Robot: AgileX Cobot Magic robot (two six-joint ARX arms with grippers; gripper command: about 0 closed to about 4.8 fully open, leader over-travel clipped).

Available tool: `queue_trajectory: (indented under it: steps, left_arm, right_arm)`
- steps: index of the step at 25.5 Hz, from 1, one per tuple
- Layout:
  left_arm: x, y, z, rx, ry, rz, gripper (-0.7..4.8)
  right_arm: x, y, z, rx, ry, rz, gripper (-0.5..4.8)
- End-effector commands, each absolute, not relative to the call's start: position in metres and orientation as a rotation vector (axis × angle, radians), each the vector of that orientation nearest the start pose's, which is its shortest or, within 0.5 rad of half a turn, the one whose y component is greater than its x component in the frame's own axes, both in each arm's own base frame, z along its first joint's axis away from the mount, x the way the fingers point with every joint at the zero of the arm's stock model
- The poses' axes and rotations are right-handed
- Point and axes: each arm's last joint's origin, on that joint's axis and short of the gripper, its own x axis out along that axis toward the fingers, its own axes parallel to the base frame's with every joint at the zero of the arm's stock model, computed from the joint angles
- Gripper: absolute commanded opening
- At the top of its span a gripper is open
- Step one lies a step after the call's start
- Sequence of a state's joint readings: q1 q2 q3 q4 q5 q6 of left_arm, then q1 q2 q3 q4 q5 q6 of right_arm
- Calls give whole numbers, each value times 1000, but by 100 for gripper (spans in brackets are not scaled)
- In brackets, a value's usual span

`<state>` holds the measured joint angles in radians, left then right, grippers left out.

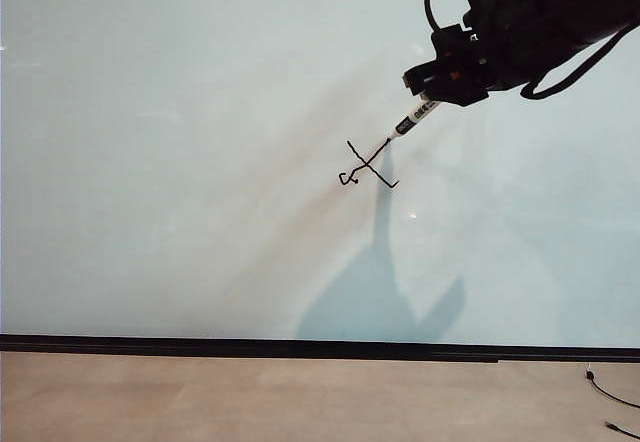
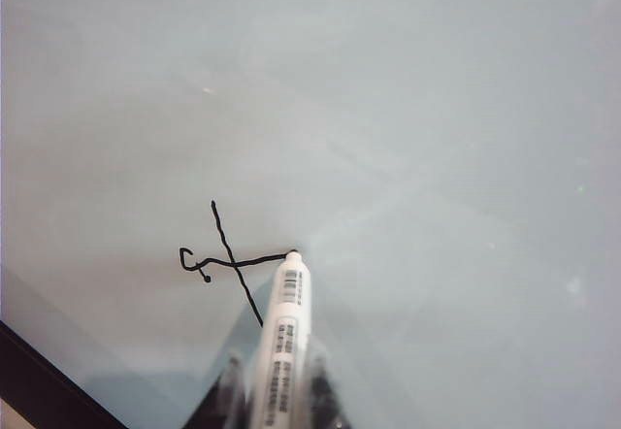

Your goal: Pick up the pen on the shelf to the right of the whiteboard and draw a cross mark.

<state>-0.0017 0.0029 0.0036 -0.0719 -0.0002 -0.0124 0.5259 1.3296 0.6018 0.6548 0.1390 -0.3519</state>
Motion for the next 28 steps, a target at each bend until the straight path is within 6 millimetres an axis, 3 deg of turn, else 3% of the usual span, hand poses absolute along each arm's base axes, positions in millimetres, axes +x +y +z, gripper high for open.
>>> queue_trajectory:
  steps: [1,13,21,28]
  left_arm:
    - [97,0,159,-8,64,-5,-5]
    - [97,0,159,-8,64,-5,-4]
    - [97,0,159,-8,64,-5,-4]
    - [97,0,159,-8,64,-5,-4]
  right_arm:
    - [240,133,242,-369,-38,356,-4]
    - [235,132,243,-369,-41,368,-4]
    - [188,112,241,-342,-90,369,-4]
    - [158,87,213,-289,-52,366,-4]
